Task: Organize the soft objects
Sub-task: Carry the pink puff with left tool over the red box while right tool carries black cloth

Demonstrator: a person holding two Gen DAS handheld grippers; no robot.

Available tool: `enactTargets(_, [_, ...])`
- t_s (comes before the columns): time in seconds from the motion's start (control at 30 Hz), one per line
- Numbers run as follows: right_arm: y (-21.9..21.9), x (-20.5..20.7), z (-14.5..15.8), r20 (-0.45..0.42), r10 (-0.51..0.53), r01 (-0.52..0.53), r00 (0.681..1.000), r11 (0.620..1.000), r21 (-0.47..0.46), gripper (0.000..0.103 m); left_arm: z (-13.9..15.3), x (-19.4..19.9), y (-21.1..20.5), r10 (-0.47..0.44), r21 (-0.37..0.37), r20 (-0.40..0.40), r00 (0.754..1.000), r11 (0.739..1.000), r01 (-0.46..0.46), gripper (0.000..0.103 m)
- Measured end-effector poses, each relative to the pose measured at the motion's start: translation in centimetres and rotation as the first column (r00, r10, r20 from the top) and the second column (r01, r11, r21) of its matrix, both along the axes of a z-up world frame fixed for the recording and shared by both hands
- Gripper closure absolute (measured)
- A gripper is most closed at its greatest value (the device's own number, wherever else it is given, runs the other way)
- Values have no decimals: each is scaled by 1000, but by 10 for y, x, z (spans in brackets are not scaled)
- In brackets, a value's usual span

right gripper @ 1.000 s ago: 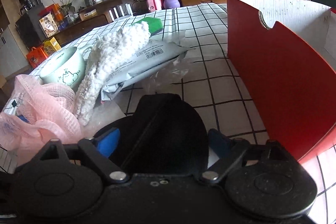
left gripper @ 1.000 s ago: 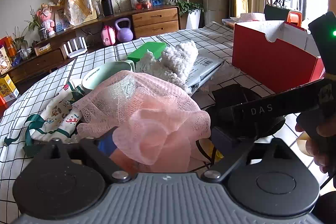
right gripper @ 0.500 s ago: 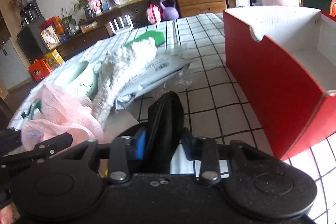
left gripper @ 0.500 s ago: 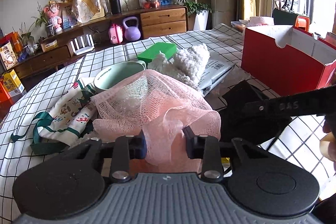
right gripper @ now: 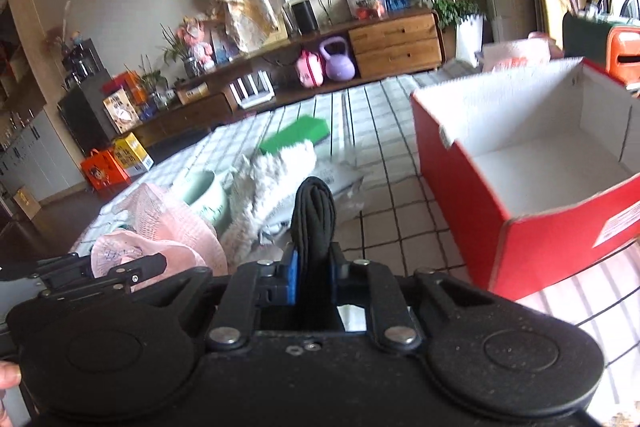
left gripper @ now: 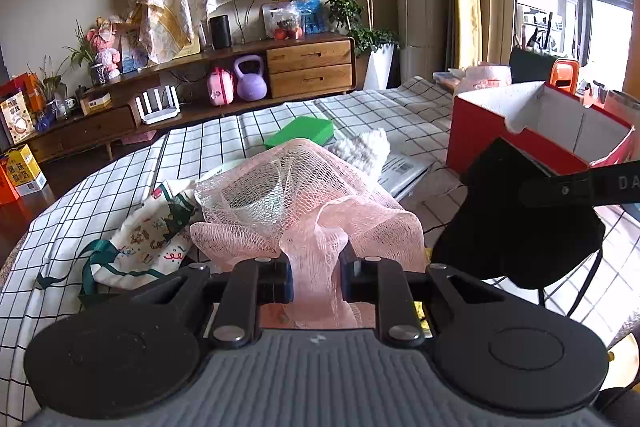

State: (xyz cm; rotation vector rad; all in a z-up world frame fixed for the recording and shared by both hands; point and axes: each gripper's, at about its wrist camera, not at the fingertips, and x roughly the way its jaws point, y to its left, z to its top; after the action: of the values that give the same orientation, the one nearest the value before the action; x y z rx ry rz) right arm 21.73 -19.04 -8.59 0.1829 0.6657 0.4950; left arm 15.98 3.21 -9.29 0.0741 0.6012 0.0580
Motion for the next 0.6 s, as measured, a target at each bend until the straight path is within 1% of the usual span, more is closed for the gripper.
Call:
enactTargets(0.13, [-18, -8, 23, 23, -2, 1, 1000, 1000, 25, 89, 19, -8, -3, -11, -20, 15, 1000, 1000, 11, 83])
enactTargets(0.37, [-53, -16, 66, 102, -27, 23, 994, 999, 45, 89, 53, -16, -18, -52, -44, 45, 998, 998, 54, 83])
enactTargets(0.47, [-68, -12, 84, 137, -44, 39, 990, 998, 43, 89, 64, -12, -27, -71, -34, 63, 995, 997, 73, 83])
enactTargets(0.6, [-87, -3, 103, 171, -77, 72, 982, 997, 35, 89, 79, -2, -41, -106, -52, 65, 992, 993, 109, 83])
